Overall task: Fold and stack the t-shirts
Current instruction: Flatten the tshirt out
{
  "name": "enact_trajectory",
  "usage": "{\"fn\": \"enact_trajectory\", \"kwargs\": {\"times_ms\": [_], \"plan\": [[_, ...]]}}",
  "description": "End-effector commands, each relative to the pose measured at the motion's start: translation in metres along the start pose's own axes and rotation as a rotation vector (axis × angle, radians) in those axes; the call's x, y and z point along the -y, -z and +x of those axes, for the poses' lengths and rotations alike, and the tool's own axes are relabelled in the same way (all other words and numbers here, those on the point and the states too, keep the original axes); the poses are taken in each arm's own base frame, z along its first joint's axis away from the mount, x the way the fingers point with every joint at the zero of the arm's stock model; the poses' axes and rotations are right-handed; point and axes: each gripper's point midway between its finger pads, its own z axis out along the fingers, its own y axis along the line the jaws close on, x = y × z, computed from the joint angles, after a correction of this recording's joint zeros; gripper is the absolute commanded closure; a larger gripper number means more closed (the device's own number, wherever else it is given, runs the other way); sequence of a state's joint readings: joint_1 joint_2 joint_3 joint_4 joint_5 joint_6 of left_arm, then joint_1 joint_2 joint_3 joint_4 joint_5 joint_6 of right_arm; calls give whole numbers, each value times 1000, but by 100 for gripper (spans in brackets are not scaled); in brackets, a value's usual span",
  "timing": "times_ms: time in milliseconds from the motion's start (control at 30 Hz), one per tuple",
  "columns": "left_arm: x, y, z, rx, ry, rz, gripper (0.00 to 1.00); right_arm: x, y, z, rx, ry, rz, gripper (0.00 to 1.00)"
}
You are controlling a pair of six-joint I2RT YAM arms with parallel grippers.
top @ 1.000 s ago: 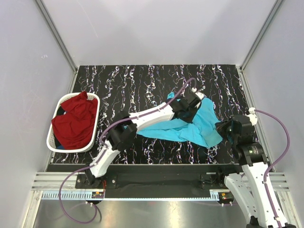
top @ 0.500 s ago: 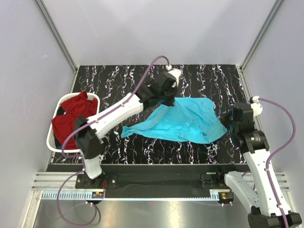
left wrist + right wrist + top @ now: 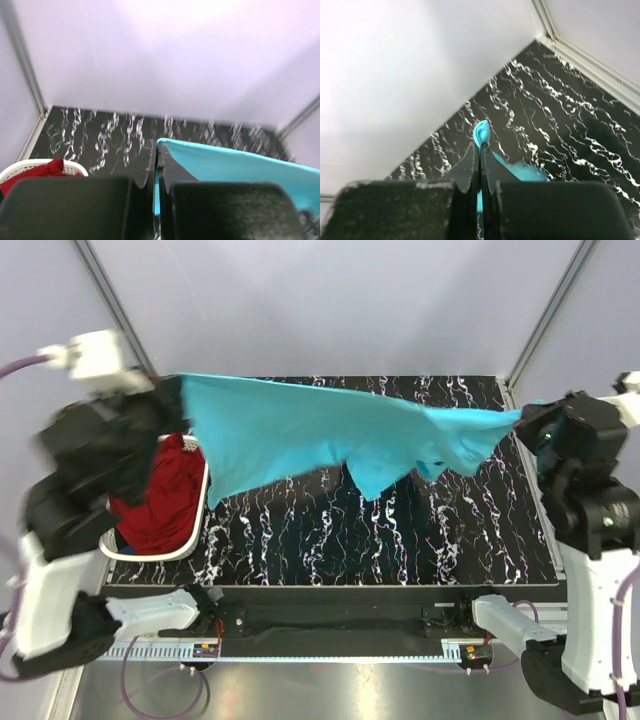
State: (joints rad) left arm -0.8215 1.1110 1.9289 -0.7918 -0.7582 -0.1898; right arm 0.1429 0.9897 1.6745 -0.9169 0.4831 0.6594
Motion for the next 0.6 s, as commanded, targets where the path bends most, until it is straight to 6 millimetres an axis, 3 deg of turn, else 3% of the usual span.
{"fn": "enact_trajectory", "kwargs": {"times_ms": [0,100,233,400,533,567], "plan": [[-40,33,-24,73,91,-62,100,21,43,-38,94,2,41,100],[-32,49,-24,71,113,60,100,16,64,-44,90,-19,-36,100],[-20,43,-12,42,77,100,100,0,61,-39,55,6,-102,100],[12,-8,28,-18,-97,73,100,-27,18,-41,75,64,-108,100],[33,-62,47,-31,-129,76,100,-51,-43,-31,72,146,-69,100],[26,-76,47,-31,-121,56,100,-56,-53,-36,101,161,-59,100]]}}
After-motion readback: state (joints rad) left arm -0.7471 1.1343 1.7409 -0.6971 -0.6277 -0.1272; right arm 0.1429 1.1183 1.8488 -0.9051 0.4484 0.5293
